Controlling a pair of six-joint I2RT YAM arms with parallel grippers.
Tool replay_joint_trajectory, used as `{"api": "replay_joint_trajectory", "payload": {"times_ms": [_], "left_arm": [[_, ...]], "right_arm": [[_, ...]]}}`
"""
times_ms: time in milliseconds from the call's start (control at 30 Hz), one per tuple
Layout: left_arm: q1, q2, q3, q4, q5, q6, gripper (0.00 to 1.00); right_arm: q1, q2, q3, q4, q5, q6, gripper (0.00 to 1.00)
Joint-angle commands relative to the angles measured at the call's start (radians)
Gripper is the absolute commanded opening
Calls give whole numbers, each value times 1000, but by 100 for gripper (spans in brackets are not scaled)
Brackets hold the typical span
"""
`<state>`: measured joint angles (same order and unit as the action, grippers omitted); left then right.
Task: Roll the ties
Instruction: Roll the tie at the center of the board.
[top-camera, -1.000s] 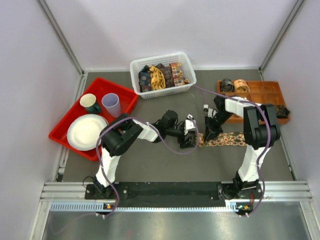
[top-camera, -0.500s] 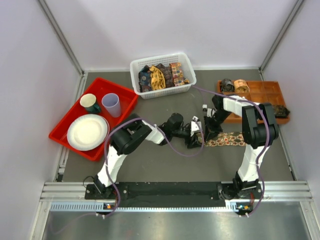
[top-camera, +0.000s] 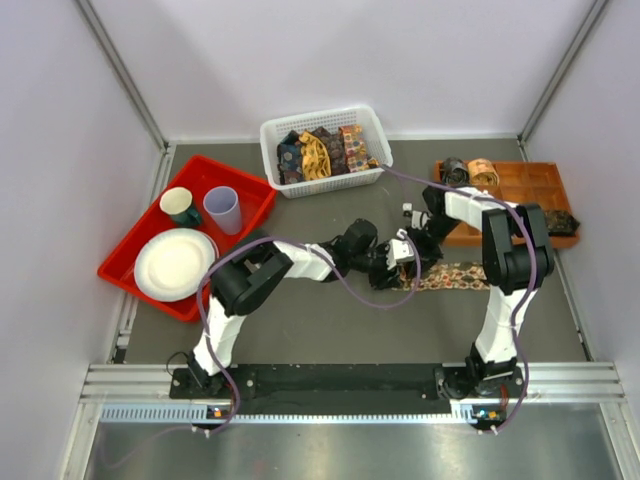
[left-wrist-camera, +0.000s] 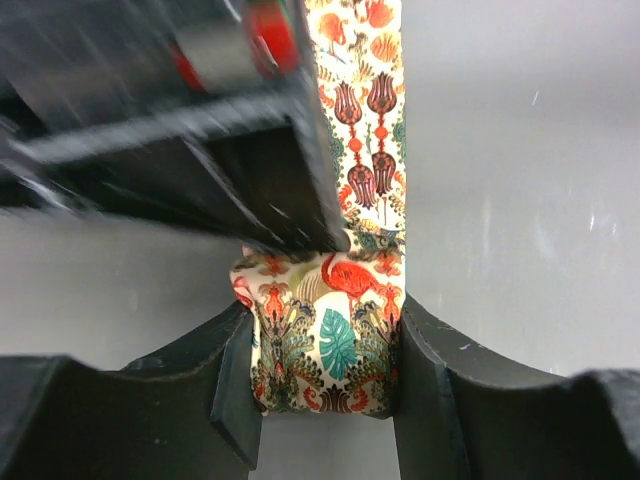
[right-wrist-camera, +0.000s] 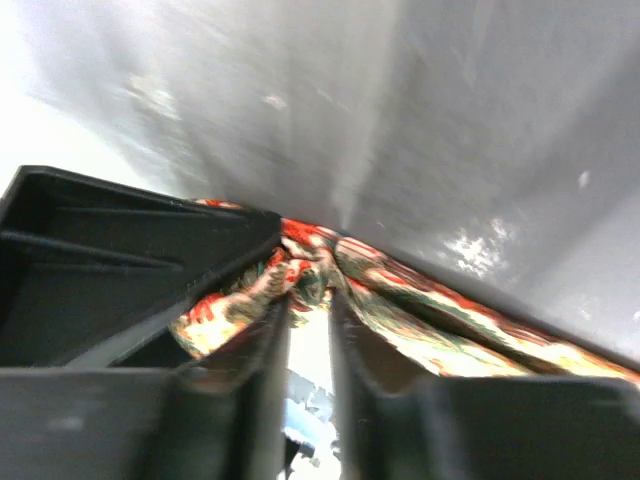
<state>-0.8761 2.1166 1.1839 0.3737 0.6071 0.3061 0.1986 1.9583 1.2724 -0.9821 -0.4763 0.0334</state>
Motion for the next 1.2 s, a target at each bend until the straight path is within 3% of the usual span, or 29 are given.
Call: {"api": "replay_joint_trajectory", "payload": {"times_ms": [0,233,367,667,800,900,933,1033,1067,1167], "left_arm": [[9,-43,-41,-481,-133,109,30],[5,-44,-20,-595,-184,148,29],[3,-29,3,-622,-191,168,31],[3,-15,31,-641,-191,173,34],[3,-12,34,-634,-187,165,36],[3,-10,31,-619,-179,148,42],[3,-10,31,-613,-169,142,50],[3,-7,42,-601,-161,114,57],[3,-9,43,-596,-155,101,65],[5,-39,10,-500,-121,79,74]], "right_arm": [[-27,-41,64,47,-88,-61,30],[-65,-134,-11,54,-342,-81,47],[-44,-121,-70,118,-421,0,47],[10,-50,-77,134,-286,-10,35],[10,-36,-67,132,-226,-20,0],[10,-27,-61,109,-176,-29,0],[10,-33,-64,118,-133,-30,0],[9,-48,-80,135,-61,-30,0],[10,-50,-82,137,-44,-29,0],[10,-52,-84,145,-4,-23,0]]}}
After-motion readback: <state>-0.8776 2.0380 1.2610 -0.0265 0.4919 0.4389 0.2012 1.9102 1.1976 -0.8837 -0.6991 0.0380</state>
